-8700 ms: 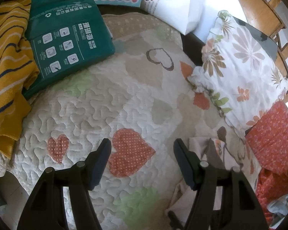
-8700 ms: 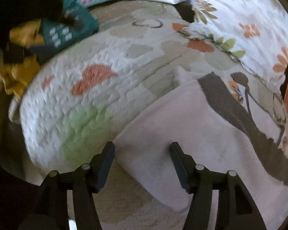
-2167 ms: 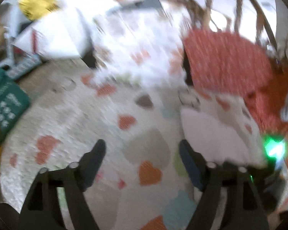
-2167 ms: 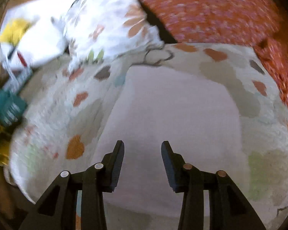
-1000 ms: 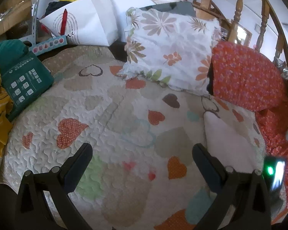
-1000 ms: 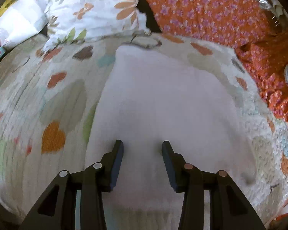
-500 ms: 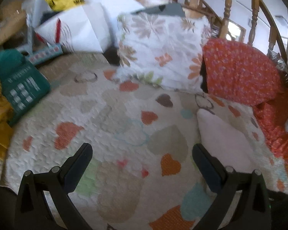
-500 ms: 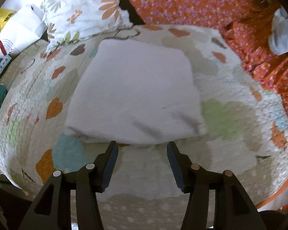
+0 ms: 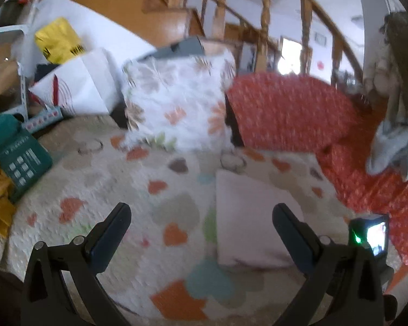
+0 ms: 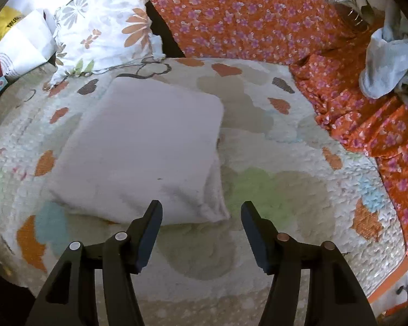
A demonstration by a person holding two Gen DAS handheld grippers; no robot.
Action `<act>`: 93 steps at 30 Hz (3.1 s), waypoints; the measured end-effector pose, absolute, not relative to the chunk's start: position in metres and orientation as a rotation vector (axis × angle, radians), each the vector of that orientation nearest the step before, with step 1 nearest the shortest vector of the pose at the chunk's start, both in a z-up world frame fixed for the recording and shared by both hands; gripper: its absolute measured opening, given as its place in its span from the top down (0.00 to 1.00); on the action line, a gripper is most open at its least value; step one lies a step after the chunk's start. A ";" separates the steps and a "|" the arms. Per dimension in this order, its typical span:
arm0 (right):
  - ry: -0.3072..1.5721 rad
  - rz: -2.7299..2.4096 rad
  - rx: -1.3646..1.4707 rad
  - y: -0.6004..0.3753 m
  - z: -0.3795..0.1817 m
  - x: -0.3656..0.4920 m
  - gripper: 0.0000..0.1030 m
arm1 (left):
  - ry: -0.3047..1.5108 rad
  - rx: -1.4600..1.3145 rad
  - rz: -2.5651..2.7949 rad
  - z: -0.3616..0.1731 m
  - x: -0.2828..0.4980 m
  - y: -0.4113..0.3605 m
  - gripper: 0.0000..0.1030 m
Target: Fold small clothes
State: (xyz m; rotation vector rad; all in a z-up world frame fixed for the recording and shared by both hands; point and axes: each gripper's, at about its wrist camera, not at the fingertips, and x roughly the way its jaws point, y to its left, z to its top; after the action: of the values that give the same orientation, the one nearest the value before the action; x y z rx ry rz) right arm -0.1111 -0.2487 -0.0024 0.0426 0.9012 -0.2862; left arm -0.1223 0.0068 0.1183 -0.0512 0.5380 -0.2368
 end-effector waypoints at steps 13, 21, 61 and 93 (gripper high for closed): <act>0.881 -0.324 0.088 -0.280 -0.010 -0.132 0.30 | 0.754 0.173 -0.142 0.056 -0.126 -0.067 0.00; 0.876 -0.331 0.131 -0.288 -0.008 -0.138 0.28 | 0.819 0.188 -0.148 0.043 -0.125 -0.071 0.00; 0.916 -0.293 0.106 -0.269 -0.021 -0.129 0.23 | 1.045 0.102 -0.170 -0.005 -0.108 -0.062 0.00; 1.004 -0.306 0.005 -0.258 -0.035 -0.124 0.21 | 1.115 0.115 -0.135 -0.026 -0.103 -0.060 0.00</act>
State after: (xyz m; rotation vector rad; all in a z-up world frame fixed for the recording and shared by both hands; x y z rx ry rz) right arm -0.1242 -0.2584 -0.0354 0.0047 1.0036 -0.3057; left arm -0.1033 -0.0599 -0.0259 0.1154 1.1149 -0.1354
